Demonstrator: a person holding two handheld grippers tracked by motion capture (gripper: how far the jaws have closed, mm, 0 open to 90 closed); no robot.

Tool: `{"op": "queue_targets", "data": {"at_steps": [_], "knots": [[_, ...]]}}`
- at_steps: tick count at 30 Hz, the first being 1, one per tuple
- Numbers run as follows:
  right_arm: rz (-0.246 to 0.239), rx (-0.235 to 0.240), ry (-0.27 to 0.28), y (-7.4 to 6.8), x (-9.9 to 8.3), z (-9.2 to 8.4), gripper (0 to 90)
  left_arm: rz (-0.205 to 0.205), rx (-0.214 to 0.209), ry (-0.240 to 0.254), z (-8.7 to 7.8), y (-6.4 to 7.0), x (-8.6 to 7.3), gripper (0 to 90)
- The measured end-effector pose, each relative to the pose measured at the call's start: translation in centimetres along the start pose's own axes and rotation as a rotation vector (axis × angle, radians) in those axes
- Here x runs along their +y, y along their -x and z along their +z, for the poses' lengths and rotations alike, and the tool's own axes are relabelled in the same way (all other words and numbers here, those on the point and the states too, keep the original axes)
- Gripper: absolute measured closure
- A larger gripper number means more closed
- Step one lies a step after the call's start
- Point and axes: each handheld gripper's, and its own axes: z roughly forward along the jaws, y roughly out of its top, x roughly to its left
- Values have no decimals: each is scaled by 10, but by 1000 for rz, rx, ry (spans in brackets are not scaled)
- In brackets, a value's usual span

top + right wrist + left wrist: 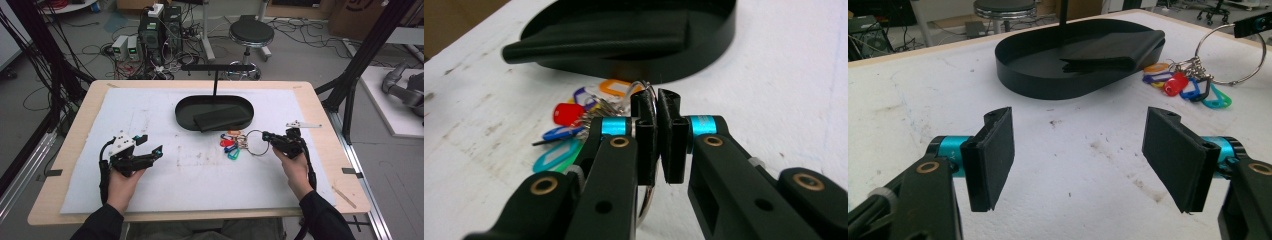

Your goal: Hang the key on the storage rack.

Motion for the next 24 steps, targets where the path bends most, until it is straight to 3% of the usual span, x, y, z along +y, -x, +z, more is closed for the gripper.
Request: {"op": "queue_targets", "data": {"at_steps": [7, 13, 24], "knots": [[-156, 10, 24, -19, 19, -7, 879, 0, 0, 4, -2, -1, 1, 292], [-228, 42, 31, -29, 34, -14, 879, -6, 2, 10, -4, -2, 0, 292], [-281, 87, 74, -33, 58, -28, 880, -5, 5, 9, -5, -3, 0, 292]]}}
